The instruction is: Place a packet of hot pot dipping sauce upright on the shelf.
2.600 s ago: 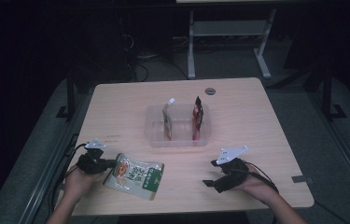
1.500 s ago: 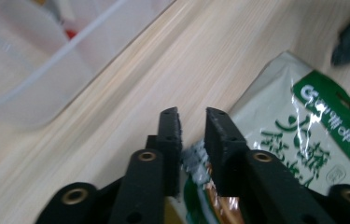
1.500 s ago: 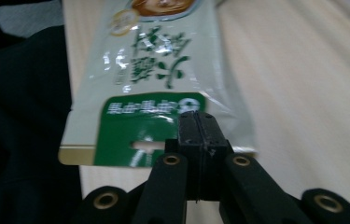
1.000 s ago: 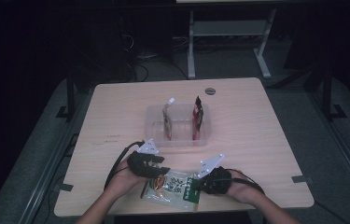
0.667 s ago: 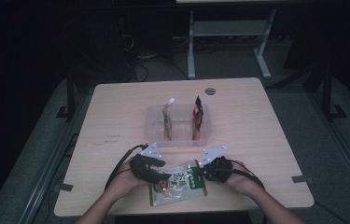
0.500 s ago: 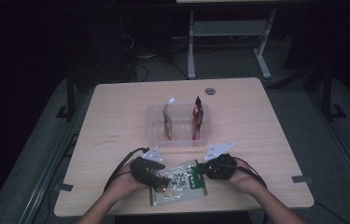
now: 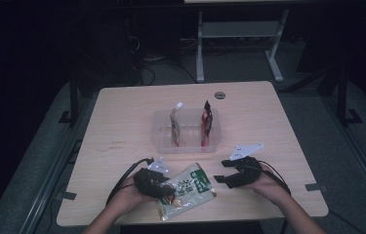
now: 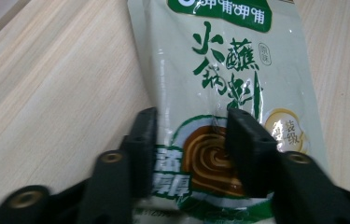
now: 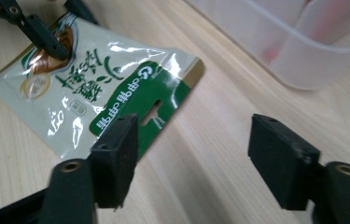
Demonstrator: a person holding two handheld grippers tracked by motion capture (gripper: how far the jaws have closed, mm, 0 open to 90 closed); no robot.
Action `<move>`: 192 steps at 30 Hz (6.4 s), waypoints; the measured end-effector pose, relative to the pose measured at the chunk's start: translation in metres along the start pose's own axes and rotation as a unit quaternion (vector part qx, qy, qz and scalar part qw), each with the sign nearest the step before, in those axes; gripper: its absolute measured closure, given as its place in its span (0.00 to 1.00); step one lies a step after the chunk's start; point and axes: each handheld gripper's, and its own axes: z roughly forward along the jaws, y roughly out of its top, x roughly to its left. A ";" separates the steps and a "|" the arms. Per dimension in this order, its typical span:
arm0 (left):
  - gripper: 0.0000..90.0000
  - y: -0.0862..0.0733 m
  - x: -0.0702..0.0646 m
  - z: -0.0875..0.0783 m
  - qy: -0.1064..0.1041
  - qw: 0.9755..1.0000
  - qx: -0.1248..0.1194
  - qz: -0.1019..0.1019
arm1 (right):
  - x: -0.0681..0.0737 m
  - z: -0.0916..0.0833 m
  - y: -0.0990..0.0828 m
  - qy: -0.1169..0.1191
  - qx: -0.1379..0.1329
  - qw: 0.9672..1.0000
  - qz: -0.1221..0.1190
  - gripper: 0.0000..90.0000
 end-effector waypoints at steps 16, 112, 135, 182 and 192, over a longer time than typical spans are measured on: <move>1.00 0.004 0.003 -0.015 -0.015 0.999 -0.035 0.008 | -0.007 0.007 -0.002 0.055 0.004 0.998 0.025 0.24; 1.00 0.043 -0.012 -0.033 0.009 0.987 -0.137 0.084 | 0.030 0.009 0.064 0.288 -0.105 0.951 -0.038 1.00; 1.00 0.036 -0.006 -0.044 -0.002 0.987 -0.148 0.062 | 0.023 -0.012 0.071 0.245 -0.127 0.960 -0.054 1.00; 0.23 -0.016 0.007 -0.032 0.000 0.997 -0.066 0.031 | -0.050 -0.029 0.142 0.149 -0.177 0.972 -0.045 1.00; 0.23 -0.016 0.007 -0.031 0.000 0.998 -0.060 0.032 | -0.062 -0.017 0.143 0.142 -0.169 0.975 -0.029 1.00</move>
